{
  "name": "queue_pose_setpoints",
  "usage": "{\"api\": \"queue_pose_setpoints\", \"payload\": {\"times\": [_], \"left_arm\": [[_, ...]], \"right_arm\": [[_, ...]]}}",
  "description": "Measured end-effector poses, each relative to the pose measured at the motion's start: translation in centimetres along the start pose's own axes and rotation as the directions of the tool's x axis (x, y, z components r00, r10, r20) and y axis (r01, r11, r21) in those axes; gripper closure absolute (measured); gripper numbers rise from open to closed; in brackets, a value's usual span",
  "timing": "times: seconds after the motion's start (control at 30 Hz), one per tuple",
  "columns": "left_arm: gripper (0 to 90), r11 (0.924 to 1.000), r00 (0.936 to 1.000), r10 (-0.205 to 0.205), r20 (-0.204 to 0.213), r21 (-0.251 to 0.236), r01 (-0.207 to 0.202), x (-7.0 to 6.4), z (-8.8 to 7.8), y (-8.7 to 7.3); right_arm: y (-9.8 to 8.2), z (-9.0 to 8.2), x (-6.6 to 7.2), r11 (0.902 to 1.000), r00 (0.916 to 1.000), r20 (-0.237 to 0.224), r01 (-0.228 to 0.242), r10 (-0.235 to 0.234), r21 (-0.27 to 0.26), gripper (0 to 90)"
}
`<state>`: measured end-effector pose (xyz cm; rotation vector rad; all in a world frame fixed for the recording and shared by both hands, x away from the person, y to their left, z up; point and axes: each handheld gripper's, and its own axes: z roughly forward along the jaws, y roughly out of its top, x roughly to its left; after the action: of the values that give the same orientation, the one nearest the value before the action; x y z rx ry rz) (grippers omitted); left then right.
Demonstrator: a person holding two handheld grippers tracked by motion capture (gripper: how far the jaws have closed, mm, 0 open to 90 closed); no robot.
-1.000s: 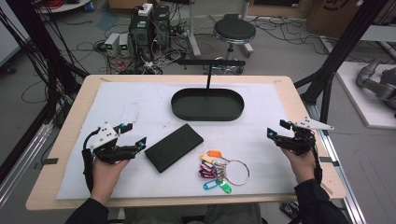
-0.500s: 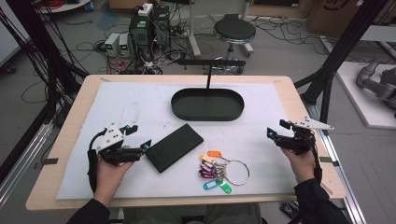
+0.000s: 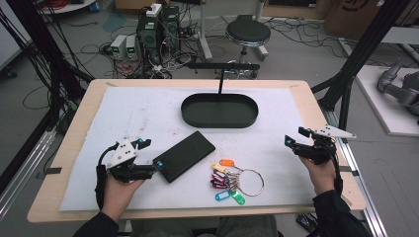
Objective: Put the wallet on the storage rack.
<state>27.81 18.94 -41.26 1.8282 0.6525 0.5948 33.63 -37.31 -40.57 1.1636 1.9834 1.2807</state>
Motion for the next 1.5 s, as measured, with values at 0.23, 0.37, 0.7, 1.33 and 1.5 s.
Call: {"api": "queue_pose_setpoints", "payload": {"times": [0.23, 0.37, 0.7, 1.33, 1.5], "left_arm": [[24.8, 0.9993, 0.9997, 0.024, 0.008, 0.029, -0.024, -1.2, 0.1, -0.6], [24.9, 0.9976, 0.9987, 0.048, 0.017, 0.050, -0.049, -1.8, 0.4, -0.7], [26.3, 0.9809, 0.9896, 0.134, 0.053, 0.135, -0.140, -3.0, 1.5, -1.0], [35.0, 0.9281, 0.9604, 0.252, 0.118, 0.251, -0.275, -4.5, 2.9, -2.3], [39.4, 0.9122, 0.9521, 0.284, 0.113, 0.274, -0.305, -4.5, 3.1, -2.7]], "right_arm": [[0.0, 0.0, 0.0, 1.0000, 1.0000, 0.009, -0.003, 0.003, 0.006, 28.5], [0.0, -0.1, 0.0, 1.0000, 0.9999, 0.008, -0.007, 0.007, 0.002, 28.5], [-0.1, -0.2, 0.0, 0.9999, 1.0000, 0.005, -0.008, 0.008, 0.011, 28.5], [-0.2, 0.1, 0.0, 0.9998, 1.0000, 0.005, -0.001, 0.001, 0.021, 28.4], [-0.1, 0.1, 0.0, 0.9998, 1.0000, 0.005, -0.002, 0.002, 0.021, 28.4]]}}
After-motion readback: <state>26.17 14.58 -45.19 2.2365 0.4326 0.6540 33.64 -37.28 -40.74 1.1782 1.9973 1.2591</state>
